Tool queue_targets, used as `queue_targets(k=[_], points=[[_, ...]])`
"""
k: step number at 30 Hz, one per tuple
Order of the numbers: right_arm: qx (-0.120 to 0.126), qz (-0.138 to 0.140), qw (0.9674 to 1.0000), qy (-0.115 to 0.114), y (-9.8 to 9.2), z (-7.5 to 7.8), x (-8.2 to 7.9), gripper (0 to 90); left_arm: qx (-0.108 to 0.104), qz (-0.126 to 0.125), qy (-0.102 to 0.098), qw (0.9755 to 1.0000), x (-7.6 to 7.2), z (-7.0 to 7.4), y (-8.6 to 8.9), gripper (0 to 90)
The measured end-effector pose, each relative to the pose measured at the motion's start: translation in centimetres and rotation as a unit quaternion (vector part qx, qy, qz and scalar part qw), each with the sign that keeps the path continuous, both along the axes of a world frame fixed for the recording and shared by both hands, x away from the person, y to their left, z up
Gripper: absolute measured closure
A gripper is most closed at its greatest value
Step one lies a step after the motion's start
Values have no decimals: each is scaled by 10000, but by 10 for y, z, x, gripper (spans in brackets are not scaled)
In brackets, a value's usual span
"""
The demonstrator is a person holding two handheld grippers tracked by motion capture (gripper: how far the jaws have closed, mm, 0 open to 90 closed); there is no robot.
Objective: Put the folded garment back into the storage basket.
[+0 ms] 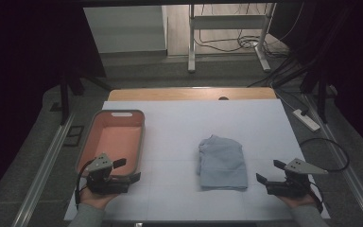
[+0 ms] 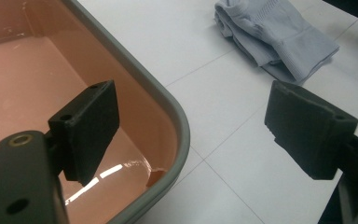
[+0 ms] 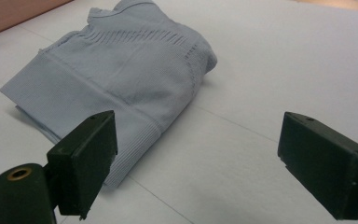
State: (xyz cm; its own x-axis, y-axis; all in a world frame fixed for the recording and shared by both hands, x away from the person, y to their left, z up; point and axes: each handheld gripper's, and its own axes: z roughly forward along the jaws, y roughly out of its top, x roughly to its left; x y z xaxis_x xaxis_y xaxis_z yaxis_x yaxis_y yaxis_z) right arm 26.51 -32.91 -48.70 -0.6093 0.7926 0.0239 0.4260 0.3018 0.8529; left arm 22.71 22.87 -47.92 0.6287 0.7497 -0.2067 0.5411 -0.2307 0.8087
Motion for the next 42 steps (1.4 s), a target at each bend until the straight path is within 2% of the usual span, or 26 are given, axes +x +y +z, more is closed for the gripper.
queue_targets(k=[6, 22, 42], points=[[30, 86, 10000, 36, 0, -1, 1, 123, -7, 44, -1, 10000, 0, 0, 1, 172], [45, 108, 9999, 55, 1, -1, 1, 123, -14, 82, -43, 10000, -2, 1, 2, 171], [38, 78, 9999, 63, 1, -2, 0, 125, -35, -8, -47, 10000, 3, 7, -3, 169]])
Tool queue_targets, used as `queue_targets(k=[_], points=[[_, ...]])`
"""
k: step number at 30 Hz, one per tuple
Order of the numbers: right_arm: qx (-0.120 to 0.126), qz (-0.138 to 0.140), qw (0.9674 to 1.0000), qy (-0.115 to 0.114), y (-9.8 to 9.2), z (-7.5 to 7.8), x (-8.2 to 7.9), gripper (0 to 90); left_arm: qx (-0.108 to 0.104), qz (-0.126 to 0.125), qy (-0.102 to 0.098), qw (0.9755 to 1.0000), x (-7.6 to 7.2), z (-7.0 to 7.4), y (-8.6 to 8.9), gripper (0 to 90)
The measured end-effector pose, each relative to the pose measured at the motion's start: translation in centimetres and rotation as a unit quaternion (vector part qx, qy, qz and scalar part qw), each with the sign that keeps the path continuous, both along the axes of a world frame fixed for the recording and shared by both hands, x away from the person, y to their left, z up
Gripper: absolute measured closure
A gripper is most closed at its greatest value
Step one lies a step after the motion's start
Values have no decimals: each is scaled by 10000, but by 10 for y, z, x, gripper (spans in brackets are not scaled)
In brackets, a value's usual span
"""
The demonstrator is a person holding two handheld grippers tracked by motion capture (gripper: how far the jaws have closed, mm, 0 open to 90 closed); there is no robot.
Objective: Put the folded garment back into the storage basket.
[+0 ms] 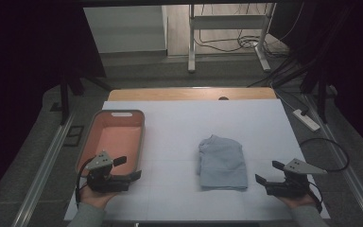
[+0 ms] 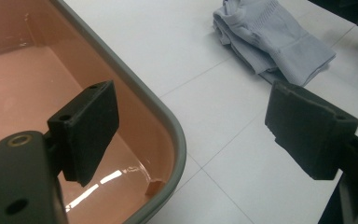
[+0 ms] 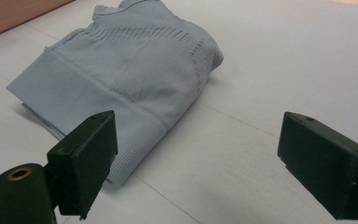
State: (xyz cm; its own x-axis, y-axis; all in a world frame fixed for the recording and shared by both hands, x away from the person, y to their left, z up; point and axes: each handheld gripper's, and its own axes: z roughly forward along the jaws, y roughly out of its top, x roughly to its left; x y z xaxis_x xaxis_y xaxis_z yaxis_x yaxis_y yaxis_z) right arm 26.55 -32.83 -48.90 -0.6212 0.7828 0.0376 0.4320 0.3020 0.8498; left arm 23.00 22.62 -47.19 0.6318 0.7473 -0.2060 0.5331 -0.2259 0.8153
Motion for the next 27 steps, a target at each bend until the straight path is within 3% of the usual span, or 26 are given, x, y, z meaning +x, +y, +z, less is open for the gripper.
queue_targets(k=[27], points=[[64, 40, 10000, 48, 1, -1, 1, 129, -23, -84, 4, 10000, 6, 12, -13, 168]])
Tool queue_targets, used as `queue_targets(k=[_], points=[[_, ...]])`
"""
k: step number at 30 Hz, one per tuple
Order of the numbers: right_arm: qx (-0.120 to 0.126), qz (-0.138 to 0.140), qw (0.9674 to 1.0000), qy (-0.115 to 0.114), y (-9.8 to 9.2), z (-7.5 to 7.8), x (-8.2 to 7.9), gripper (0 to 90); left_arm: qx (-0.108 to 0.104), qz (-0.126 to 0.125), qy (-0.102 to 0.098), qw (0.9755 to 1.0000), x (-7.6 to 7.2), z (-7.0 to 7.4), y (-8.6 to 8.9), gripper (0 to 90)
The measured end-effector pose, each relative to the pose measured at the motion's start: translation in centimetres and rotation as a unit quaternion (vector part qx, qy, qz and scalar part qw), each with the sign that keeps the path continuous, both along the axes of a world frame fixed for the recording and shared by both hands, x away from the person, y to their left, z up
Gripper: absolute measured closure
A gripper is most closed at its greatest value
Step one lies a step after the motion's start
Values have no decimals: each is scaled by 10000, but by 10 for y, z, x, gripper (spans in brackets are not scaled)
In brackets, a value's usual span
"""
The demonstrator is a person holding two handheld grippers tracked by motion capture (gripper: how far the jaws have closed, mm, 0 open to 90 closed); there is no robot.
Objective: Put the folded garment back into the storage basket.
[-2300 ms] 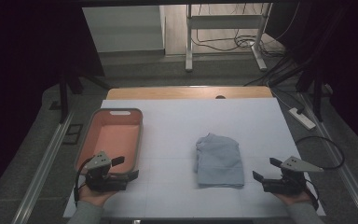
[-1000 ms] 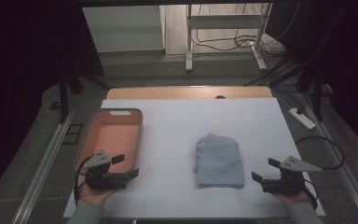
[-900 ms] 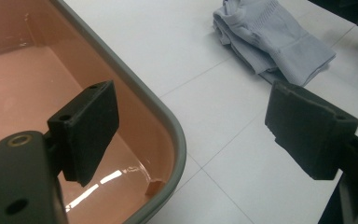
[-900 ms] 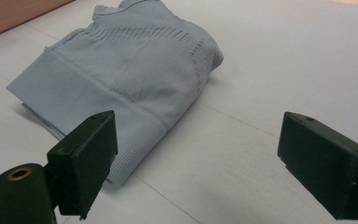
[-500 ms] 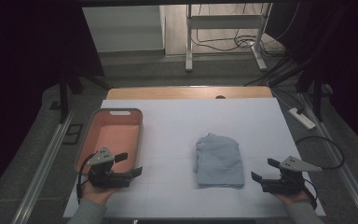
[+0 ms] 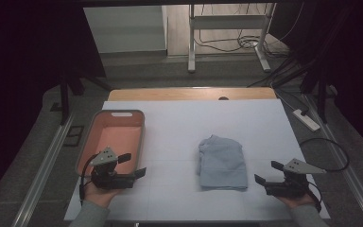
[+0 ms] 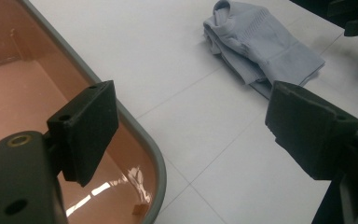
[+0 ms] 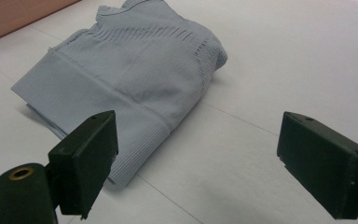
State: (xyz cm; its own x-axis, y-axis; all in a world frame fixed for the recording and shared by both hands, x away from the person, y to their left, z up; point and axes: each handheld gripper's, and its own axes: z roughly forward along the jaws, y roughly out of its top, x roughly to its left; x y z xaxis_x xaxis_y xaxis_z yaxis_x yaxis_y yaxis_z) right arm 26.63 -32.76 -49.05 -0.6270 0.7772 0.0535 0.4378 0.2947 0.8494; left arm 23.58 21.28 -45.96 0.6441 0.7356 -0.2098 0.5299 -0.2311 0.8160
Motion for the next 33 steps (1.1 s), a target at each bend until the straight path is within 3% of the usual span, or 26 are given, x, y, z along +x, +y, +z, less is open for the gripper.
queue_targets(k=[33], points=[[-33, -23, 10000, 44, 0, -1, 1, 131, -16, -231, 73, 9997, 17, 8, -26, 167]])
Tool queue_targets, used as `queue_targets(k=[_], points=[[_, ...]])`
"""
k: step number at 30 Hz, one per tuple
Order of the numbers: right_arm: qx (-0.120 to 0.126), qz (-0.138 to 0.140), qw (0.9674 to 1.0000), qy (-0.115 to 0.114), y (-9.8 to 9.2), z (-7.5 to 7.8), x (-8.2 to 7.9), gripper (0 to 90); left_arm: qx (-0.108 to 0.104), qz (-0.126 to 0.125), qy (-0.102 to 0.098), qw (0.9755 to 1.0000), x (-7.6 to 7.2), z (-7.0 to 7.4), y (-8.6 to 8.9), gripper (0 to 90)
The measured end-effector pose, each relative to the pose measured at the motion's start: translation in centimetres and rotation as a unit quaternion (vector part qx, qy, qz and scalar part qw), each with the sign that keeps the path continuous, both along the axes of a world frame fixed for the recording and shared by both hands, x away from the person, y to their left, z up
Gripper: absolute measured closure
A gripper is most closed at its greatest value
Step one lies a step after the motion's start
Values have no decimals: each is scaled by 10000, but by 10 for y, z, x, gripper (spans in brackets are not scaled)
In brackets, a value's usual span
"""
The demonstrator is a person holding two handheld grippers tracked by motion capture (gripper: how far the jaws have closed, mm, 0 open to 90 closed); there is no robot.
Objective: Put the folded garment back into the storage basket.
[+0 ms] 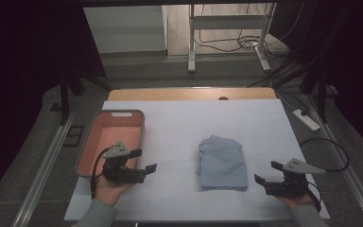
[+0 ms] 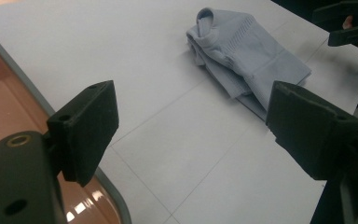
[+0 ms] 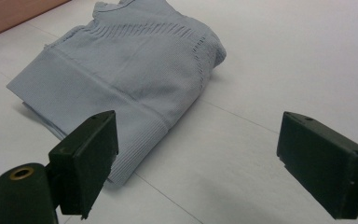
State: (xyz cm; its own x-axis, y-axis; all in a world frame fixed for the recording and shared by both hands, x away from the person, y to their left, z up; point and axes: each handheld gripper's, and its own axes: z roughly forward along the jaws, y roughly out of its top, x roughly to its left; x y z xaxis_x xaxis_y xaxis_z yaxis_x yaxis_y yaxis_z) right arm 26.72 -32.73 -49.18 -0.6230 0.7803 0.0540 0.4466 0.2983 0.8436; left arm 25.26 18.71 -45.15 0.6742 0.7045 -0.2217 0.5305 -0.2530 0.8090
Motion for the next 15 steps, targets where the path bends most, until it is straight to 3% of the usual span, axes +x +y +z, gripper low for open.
queue_targets(k=[15], points=[[-5, -1, 10000, 7, 0, 0, 0, 133, 19, -79, 64, 9999, 7, -1, -8, 165]])
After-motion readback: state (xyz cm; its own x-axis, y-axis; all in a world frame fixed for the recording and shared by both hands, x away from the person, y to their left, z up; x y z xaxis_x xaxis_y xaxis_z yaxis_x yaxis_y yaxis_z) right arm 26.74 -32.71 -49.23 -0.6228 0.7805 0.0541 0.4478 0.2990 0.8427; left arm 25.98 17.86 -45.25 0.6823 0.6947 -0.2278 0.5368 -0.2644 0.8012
